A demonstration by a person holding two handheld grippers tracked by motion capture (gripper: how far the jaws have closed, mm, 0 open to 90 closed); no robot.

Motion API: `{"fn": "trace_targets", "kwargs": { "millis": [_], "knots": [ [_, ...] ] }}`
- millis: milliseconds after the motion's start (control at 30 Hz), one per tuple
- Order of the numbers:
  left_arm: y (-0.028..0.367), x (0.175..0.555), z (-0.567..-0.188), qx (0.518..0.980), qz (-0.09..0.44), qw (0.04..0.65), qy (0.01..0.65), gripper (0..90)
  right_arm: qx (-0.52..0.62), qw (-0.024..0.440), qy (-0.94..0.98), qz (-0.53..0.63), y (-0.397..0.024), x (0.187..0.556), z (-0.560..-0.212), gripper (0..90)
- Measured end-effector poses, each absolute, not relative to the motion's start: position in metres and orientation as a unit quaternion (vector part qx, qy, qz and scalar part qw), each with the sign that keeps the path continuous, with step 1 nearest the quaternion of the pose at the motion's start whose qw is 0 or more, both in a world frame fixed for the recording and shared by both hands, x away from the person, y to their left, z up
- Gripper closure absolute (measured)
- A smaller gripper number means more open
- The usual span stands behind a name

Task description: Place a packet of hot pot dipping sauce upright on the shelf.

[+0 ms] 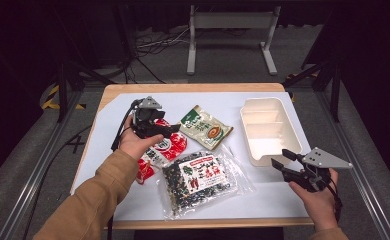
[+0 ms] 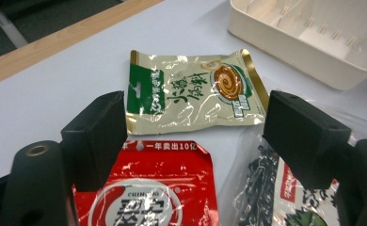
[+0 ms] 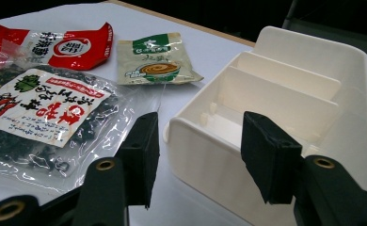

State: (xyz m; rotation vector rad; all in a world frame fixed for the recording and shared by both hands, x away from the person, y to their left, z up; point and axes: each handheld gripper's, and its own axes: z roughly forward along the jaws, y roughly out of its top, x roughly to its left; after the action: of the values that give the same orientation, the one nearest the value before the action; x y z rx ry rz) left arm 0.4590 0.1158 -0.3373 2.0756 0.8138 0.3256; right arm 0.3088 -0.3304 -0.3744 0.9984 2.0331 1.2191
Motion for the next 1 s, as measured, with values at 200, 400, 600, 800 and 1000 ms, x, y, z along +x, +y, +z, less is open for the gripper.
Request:
{"fn": "trace_targets", "kwargs": {
  "millis": [200,400,600,800,1000],
  "knots": [
    [0.102,0.479,-0.338,0.83,0.132,0.429,0.329,23.1,0.376,0.28,0.759,0.451,-0.33,0.305,-0.374,46.4],
    [0.082,0.499,-0.338,0.845,0.131,0.405,0.324,27.1,0.378,0.285,0.756,0.452,-0.332,0.299,-0.371,46.1],
    [0.07,0.518,-0.347,0.843,0.116,0.401,0.34,25.6,0.381,0.284,0.756,0.45,-0.335,0.298,-0.373,45.7],
    [0.069,0.537,-0.367,0.838,0.135,0.397,0.35,27.4,0.382,0.282,0.757,0.449,-0.336,0.297,-0.373,44.9],
    [0.07,0.553,-0.388,0.841,0.117,0.377,0.371,28.4,0.38,0.278,0.761,0.447,-0.335,0.298,-0.375,44.4]
  ]
}}
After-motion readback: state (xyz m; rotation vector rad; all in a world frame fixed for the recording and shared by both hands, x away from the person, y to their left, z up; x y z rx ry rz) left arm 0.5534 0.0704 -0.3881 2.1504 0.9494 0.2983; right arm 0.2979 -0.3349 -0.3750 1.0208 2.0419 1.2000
